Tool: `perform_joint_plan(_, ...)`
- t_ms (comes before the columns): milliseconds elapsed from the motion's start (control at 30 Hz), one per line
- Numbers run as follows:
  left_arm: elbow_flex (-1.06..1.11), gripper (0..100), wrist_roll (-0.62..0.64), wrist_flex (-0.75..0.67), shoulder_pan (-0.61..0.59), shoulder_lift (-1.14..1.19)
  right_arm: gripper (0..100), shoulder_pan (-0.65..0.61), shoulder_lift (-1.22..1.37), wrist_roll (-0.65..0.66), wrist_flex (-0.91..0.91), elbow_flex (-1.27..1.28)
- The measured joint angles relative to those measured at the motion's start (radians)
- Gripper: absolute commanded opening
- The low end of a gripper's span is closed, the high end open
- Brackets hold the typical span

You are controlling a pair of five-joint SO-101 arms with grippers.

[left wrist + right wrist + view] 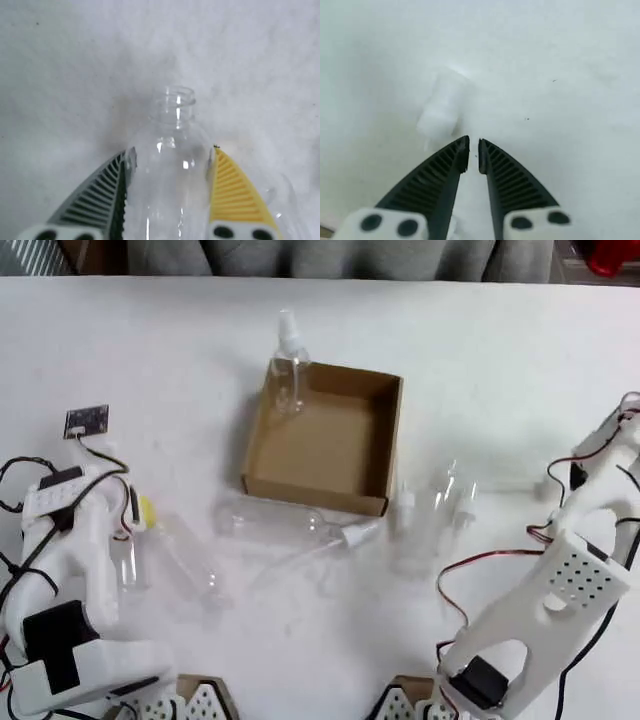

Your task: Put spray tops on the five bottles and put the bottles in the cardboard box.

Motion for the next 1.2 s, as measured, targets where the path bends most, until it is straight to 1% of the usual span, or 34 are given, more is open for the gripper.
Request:
perform_joint_plan(67,0.000,2,0.000,0.000,0.000,0.000,16.2,0.000,0.000,-0.041,0.002,-0.018)
perform_joint_plan(133,0.000,2,0.000,0.000,0.000,0.000,19.3,0.002,-0.002,-0.077,0.002,-0.026)
perform_joint_plan(267,0.000,2,0.000,0.000,0.000,0.000,20.1,-0.018,0.006,-0.150,0.002,-0.028)
perform_joint_plan(567,0.000,2,0.000,0.000,0.000,0.000,20.2,-0.038,0.081,-0.304,-0.101,-0.028)
perform_joint_plan(733,0.000,2,0.000,0.000,0.000,0.000,20.2,-0.044,0.117,-0.331,-0.170,-0.028)
perform_joint_plan(1067,0.000,2,0.000,0.000,0.000,0.000,19.8,-0.095,0.158,-0.359,-0.215,-0.028)
perform_joint_plan(1200,0.000,2,0.000,0.000,0.000,0.000,19.7,-0.101,0.203,-0.359,-0.219,-0.074)
